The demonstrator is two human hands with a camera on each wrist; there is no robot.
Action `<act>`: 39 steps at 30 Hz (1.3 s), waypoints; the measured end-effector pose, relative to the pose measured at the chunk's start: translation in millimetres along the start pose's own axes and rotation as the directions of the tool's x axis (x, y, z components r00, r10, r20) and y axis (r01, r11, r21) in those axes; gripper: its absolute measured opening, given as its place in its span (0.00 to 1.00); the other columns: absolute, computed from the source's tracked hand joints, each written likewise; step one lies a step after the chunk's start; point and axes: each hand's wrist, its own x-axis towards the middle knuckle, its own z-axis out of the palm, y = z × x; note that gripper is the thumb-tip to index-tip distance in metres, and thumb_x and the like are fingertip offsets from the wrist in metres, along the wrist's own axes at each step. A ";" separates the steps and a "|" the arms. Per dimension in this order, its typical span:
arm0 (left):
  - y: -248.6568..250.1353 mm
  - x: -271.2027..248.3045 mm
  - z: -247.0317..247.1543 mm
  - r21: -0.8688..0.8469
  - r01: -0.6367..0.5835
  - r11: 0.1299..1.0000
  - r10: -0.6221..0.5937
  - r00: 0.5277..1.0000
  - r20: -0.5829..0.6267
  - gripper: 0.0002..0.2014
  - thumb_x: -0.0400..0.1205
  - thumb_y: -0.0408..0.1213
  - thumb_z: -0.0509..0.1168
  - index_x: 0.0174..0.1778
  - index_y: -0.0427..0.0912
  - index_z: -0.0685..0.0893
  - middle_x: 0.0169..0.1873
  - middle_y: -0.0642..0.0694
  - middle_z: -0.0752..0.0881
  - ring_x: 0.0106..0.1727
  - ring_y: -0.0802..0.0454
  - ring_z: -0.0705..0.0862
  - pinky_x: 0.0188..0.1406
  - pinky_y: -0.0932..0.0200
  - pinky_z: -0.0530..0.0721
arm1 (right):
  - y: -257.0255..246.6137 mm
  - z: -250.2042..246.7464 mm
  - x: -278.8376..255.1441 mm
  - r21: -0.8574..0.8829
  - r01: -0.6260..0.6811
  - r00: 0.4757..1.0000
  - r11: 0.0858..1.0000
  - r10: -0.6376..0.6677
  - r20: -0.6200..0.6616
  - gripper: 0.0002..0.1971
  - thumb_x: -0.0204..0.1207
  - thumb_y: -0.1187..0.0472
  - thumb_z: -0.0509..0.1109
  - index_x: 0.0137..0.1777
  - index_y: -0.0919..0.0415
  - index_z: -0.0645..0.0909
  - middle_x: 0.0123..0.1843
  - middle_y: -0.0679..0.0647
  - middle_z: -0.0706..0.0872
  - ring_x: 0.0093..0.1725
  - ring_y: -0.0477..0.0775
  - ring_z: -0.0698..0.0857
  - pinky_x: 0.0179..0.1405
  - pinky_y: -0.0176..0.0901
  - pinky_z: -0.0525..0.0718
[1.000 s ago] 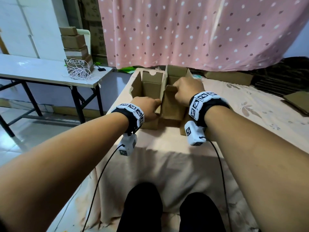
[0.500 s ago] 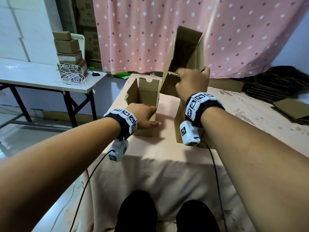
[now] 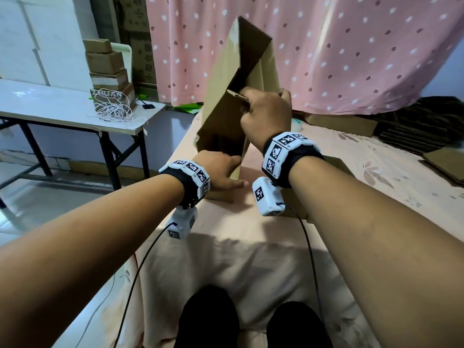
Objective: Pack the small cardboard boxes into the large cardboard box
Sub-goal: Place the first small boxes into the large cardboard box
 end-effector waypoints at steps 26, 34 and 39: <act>-8.7 16.0 20.8 0.024 0.035 0.999 -0.032 0.992 -0.121 0.32 0.79 0.72 0.58 0.61 0.47 0.81 0.44 0.44 0.89 0.46 0.38 0.88 0.41 0.48 0.86 | -11.4 22.5 12.9 -0.132 0.013 0.953 0.991 0.028 0.301 0.09 0.72 0.67 0.63 0.42 0.51 0.77 0.38 0.51 0.78 0.55 0.66 0.85 0.69 0.59 0.72; -6.0 14.3 13.0 -0.024 0.004 1.000 -0.005 0.998 -0.060 0.38 0.71 0.75 0.45 0.52 0.44 0.81 0.43 0.42 0.89 0.44 0.36 0.87 0.42 0.45 0.86 | -11.0 25.7 18.3 -0.169 0.084 0.937 0.982 -0.020 0.349 0.06 0.76 0.66 0.64 0.42 0.54 0.76 0.32 0.49 0.73 0.43 0.60 0.75 0.69 0.61 0.71; -1.1 7.2 1.0 -0.096 0.017 0.995 -0.019 1.000 -0.024 0.26 0.80 0.62 0.61 0.29 0.50 0.59 0.33 0.43 0.81 0.43 0.35 0.85 0.48 0.43 0.85 | -21.2 34.8 15.7 -0.198 0.119 0.918 0.973 -0.032 0.395 0.07 0.76 0.66 0.65 0.40 0.53 0.76 0.30 0.47 0.72 0.41 0.61 0.77 0.68 0.62 0.69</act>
